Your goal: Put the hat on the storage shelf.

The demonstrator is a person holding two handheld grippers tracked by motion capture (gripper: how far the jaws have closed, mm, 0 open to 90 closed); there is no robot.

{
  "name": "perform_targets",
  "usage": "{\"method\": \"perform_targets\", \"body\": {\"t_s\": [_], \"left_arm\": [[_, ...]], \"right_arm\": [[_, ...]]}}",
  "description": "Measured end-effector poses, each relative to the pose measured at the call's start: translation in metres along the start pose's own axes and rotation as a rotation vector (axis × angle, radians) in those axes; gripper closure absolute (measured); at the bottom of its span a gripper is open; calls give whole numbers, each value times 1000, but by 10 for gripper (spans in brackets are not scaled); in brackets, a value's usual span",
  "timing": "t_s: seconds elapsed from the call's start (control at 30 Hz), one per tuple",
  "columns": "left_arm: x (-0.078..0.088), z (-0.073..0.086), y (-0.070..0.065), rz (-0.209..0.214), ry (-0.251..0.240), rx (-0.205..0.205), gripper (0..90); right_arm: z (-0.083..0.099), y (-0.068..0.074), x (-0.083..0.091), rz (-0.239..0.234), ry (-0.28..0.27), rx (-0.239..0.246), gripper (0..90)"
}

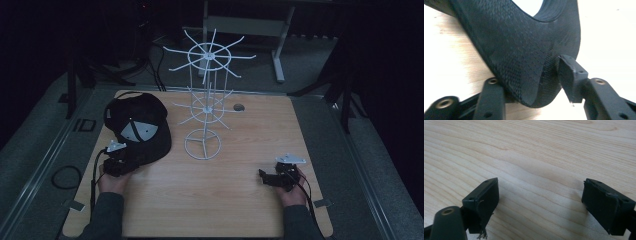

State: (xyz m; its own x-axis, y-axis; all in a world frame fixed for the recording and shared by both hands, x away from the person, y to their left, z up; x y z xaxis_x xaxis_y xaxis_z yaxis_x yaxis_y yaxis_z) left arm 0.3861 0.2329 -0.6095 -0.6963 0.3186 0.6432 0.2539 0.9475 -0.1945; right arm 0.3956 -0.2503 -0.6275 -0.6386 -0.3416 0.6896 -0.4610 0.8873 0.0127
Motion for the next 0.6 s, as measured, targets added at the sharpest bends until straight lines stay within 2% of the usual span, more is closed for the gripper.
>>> {"method": "perform_targets", "body": {"t_s": [0.03, 0.2, 0.27, 0.3, 0.5, 0.6], "left_arm": [[0, -1, -1, 13, -9, 6, 560], [4, -8, -10, 96, -47, 50, 683], [6, -10, -11, 104, -56, 54, 724], [9, -14, -14, 124, -77, 69, 748], [13, -17, -11, 121, -74, 102, 776], [15, -16, -11, 127, -76, 111, 820]], "right_arm": [[0, 0, 0, 0, 0, 0, 142], [0, 0, 0, 0, 0, 0, 142], [0, 0, 0, 0, 0, 0, 142], [0, 0, 0, 0, 0, 0, 142], [0, 0, 0, 0, 0, 1, 142], [0, 0, 0, 0, 1, 1, 142]]}}
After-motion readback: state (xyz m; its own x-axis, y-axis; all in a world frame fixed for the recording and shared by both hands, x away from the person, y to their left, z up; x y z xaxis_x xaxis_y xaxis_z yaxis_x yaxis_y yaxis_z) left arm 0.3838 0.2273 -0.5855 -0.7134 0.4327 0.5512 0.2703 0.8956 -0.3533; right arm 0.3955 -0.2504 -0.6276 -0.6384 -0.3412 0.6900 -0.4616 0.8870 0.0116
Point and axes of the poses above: each handheld gripper's, and its own axes: x roughly backward along the jaws, z roughly out of its underside, y roughly to its left, the point moved 9 cm from there along -x, roughly forward along the jaws, and after that the axes turned 2 degrees about -z, right-handed, at the moved point
